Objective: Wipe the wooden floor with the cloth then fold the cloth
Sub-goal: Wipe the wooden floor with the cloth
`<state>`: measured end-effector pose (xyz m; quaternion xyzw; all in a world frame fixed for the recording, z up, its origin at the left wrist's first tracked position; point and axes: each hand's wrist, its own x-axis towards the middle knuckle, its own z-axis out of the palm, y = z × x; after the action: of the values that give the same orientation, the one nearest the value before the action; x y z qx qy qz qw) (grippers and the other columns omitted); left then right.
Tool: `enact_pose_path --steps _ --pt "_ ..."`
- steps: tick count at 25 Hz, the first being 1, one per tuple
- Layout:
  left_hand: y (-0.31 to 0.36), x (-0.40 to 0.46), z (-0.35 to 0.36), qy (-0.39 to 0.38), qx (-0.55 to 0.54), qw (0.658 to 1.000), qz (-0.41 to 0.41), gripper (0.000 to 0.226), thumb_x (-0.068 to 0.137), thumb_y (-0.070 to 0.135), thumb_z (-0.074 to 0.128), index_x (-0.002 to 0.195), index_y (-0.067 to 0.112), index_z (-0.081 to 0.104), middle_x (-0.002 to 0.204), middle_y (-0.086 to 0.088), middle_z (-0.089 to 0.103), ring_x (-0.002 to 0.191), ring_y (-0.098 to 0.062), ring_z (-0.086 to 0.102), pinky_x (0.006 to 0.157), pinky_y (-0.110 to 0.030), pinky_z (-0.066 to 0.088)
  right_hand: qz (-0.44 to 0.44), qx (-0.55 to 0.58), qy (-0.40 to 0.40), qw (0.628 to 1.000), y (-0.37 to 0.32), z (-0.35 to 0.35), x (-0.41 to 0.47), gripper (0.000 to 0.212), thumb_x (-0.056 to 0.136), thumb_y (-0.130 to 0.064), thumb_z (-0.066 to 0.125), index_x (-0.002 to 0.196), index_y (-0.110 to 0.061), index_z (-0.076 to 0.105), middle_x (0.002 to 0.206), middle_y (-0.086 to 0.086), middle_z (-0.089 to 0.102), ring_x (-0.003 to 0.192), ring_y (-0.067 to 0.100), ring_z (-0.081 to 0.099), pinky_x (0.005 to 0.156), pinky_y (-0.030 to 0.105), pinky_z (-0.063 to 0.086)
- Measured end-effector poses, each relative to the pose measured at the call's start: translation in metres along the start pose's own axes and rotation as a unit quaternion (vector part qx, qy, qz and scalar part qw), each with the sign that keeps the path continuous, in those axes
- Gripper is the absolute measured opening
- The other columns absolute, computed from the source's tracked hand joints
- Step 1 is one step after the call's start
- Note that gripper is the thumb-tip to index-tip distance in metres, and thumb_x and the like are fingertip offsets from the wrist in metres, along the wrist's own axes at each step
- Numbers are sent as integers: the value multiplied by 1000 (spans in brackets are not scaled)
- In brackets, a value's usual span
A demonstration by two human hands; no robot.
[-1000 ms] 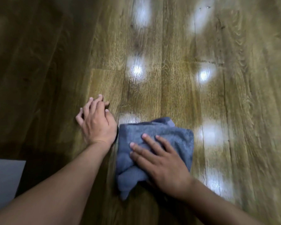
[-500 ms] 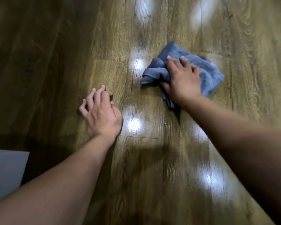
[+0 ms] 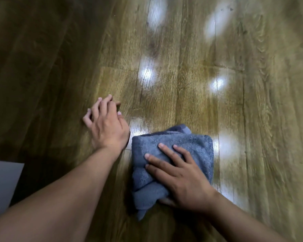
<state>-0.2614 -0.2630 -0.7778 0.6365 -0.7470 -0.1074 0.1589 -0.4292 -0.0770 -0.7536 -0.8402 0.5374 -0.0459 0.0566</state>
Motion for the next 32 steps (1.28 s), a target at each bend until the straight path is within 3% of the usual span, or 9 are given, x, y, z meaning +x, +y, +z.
enact_pose_path --steps 5,10,15,20,25,28,30,32 --pt "3 -1 -4 -2 -10 1000 0 33 86 25 53 117 24 65 145 4 55 140 -24 40 109 -48 25 138 11 6 990 2 -1 28 77 73 -62 61 139 -23 54 157 -1 39 147 38 28 109 63 28" --pt "-10 27 -10 7 -44 999 -4 30 77 26 43 101 26 60 121 -1 56 117 -30 43 98 -49 28 292 5 8 956 34 -16 95 75 77 -64 57 143 -29 50 157 -4 39 147 38 25 111 61 23" --pt "-11 38 1 3 51 998 43 37 80 28 46 117 28 52 135 2 47 133 -23 41 103 -54 27 353 -10 50 934 59 -2 137 74 80 -64 57 143 -27 48 157 -3 38 147 41 24 109 62 22" --pt "-8 40 -7 -24 43 998 27 44 78 30 45 120 27 58 143 2 49 142 -22 37 105 -54 27 363 -13 23 931 82 -7 165 74 83 -66 51 146 -29 41 160 -5 30 149 39 18 112 60 18" --pt "-6 40 -7 -56 63 995 46 49 78 28 49 124 23 61 146 -2 51 143 -24 38 105 -54 29 329 -14 68 942 109 -9 182 74 76 -70 45 139 -30 50 155 -7 40 145 37 27 110 59 22" --pt "1 35 -8 -80 87 993 12 45 85 20 54 130 17 58 152 -6 46 148 -25 30 112 -57 23 332 -8 64 941 105 -11 181 71 76 -70 47 136 -32 52 154 -8 41 145 35 28 111 56 22" --pt "30 23 -5 -93 42 994 -42 40 92 17 54 132 11 52 158 -10 38 152 -25 22 118 -57 13 334 -7 63 940 104 -11 179 65 79 -69 50 133 -32 52 155 -10 38 146 33 26 112 54 20" --pt "65 -1 1 -92 -61 991 -70 29 96 16 50 124 9 52 149 -14 44 146 -28 32 119 -54 11 336 11 68 939 101 -11 164 61 81 -66 54 130 -30 55 154 -9 41 147 32 26 113 52 19"
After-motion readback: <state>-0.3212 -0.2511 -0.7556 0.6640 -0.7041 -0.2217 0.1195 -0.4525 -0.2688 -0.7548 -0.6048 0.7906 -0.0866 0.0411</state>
